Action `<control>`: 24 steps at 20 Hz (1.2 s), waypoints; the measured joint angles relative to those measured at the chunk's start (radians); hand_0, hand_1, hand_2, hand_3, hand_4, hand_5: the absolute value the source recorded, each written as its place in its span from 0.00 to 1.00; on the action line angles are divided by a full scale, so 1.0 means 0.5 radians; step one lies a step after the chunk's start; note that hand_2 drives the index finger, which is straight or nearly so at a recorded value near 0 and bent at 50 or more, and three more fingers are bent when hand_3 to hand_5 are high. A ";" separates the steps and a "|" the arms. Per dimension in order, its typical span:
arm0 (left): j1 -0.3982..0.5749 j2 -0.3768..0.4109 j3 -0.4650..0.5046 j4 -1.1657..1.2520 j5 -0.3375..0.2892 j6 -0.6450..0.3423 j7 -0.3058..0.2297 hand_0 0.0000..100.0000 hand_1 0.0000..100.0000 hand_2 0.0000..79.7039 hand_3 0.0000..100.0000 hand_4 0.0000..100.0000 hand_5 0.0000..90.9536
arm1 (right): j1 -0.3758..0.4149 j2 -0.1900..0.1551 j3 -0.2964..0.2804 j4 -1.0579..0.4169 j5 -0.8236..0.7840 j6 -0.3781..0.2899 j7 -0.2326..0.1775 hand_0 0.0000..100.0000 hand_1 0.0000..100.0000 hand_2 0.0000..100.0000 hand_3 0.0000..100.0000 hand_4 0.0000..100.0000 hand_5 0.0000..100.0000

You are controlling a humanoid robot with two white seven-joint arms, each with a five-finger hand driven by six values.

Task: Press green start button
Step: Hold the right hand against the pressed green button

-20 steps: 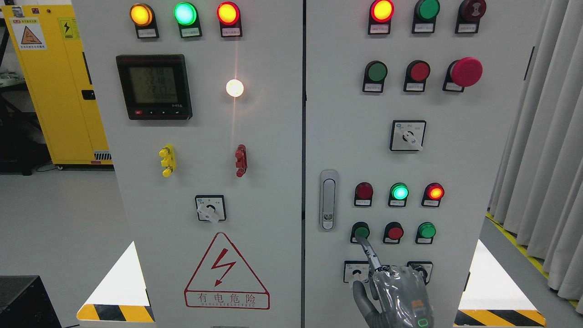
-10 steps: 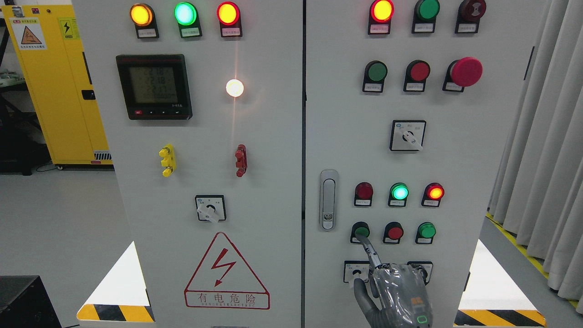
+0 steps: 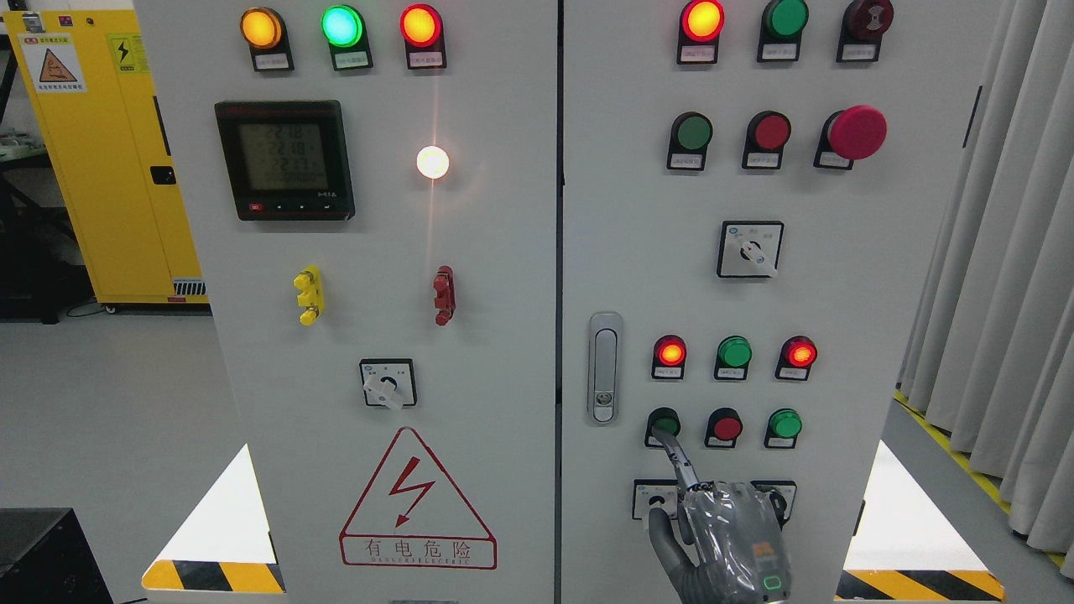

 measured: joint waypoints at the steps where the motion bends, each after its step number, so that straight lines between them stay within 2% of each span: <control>1: 0.000 0.000 0.000 0.000 0.000 0.000 0.000 0.12 0.56 0.00 0.00 0.00 0.00 | -0.003 0.000 -0.001 0.004 0.000 0.000 -0.001 0.69 0.94 0.00 1.00 1.00 1.00; 16: 0.001 0.000 0.000 0.000 0.000 0.000 0.002 0.12 0.56 0.00 0.00 0.00 0.00 | -0.011 0.005 -0.023 0.025 -0.012 0.009 0.003 0.70 0.94 0.00 1.00 1.00 1.00; 24: 0.000 0.000 0.000 0.000 0.000 0.000 0.003 0.12 0.56 0.00 0.00 0.00 0.00 | 0.037 0.009 -0.038 -0.026 -0.035 0.024 0.005 0.72 0.94 0.00 1.00 1.00 1.00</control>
